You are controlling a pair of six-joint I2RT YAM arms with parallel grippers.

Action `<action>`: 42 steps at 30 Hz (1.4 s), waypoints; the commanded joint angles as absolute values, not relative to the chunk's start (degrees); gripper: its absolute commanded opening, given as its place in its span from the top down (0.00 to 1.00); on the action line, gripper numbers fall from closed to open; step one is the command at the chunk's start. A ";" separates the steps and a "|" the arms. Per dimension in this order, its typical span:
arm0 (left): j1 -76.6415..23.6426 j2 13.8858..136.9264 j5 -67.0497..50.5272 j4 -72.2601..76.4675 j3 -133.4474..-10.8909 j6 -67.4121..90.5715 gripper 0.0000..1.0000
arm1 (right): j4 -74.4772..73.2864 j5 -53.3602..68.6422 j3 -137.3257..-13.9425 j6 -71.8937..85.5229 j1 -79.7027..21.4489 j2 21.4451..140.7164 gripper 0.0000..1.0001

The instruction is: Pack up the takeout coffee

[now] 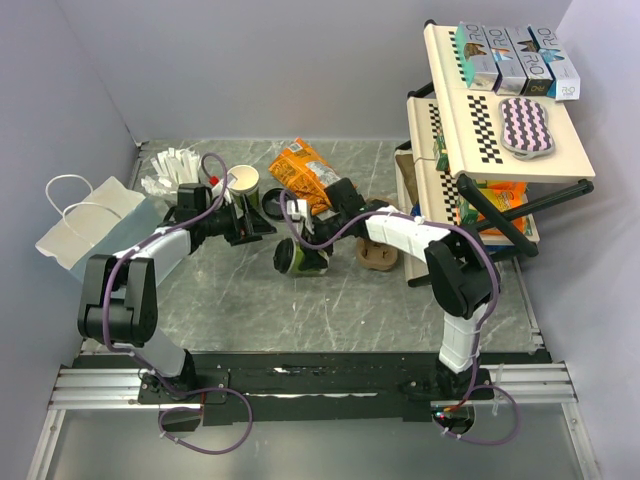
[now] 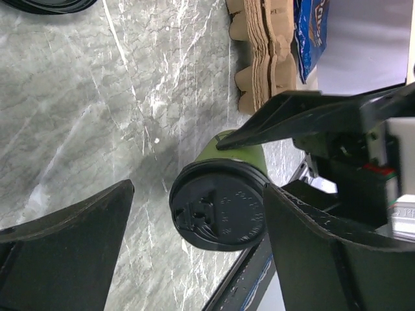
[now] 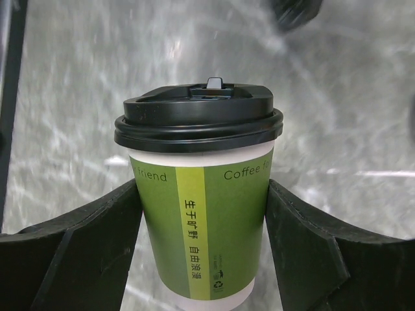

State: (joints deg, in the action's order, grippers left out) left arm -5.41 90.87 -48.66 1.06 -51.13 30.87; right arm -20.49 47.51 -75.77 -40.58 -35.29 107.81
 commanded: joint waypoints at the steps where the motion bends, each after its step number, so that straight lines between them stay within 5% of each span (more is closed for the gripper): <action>1: -5.10 91.75 -51.06 3.16 -51.15 30.58 0.12 | -10.03 54.14 -78.65 -31.92 -34.89 106.87 0.25; 24: -3.16 98.44 -61.17 9.75 -53.88 40.69 0.16 | -1.05 50.28 -90.26 -21.71 -35.07 119.18 0.18; 42: -3.08 100.81 -59.41 11.60 -55.46 41.31 0.18 | -13.44 43.69 -97.55 -25.14 -35.42 123.13 0.07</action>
